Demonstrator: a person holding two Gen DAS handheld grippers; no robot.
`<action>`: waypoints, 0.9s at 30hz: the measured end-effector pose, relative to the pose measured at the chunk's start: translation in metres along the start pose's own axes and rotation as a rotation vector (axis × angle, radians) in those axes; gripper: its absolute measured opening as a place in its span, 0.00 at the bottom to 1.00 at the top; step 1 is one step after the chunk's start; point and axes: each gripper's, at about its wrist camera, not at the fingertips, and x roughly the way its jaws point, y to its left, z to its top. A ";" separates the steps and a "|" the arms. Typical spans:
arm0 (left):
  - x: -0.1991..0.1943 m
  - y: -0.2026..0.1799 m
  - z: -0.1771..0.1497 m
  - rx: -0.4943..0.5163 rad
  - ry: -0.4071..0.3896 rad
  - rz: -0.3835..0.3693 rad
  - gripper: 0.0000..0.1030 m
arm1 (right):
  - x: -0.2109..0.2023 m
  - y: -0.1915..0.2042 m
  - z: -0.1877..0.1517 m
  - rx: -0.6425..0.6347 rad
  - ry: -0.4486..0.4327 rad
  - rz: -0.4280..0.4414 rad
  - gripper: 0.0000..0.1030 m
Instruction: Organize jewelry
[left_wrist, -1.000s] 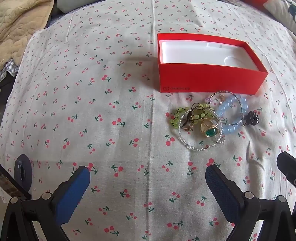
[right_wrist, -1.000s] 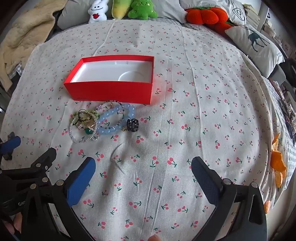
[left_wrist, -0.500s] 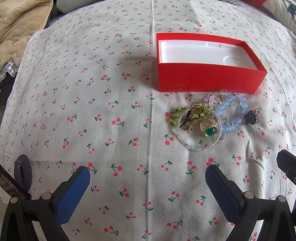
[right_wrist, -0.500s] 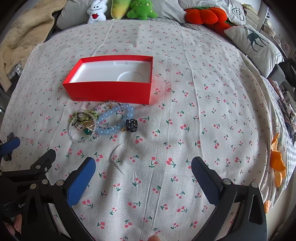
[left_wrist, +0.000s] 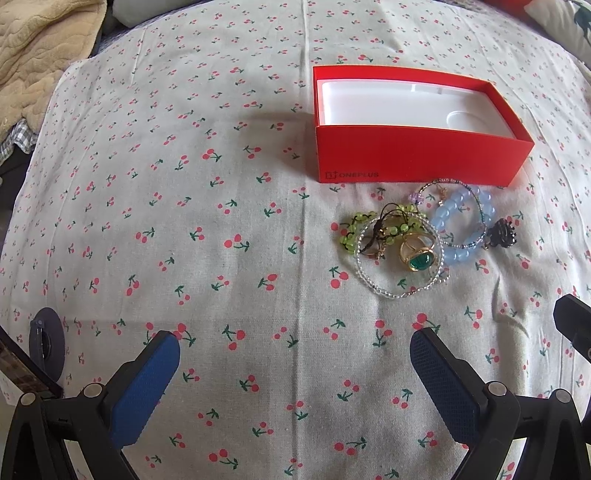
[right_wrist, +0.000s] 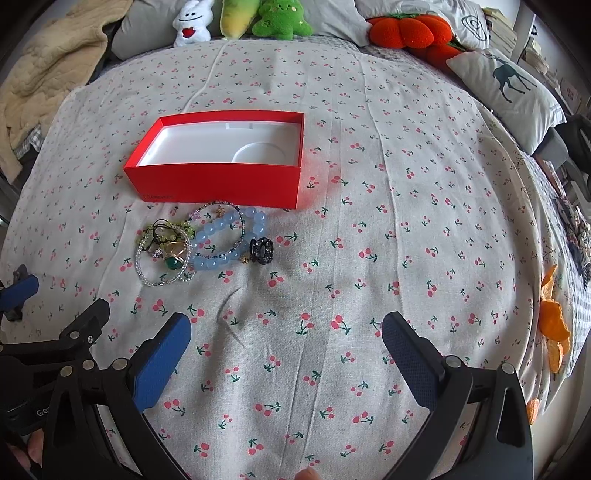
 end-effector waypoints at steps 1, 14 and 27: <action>0.000 0.000 0.000 0.000 0.000 0.000 1.00 | 0.000 0.000 0.000 0.000 0.000 0.000 1.00; 0.001 0.004 0.000 -0.018 0.027 -0.034 1.00 | -0.001 -0.002 0.002 0.002 0.002 -0.005 1.00; -0.015 0.016 0.037 0.082 -0.019 -0.089 0.97 | -0.002 -0.021 0.034 0.047 0.070 0.111 1.00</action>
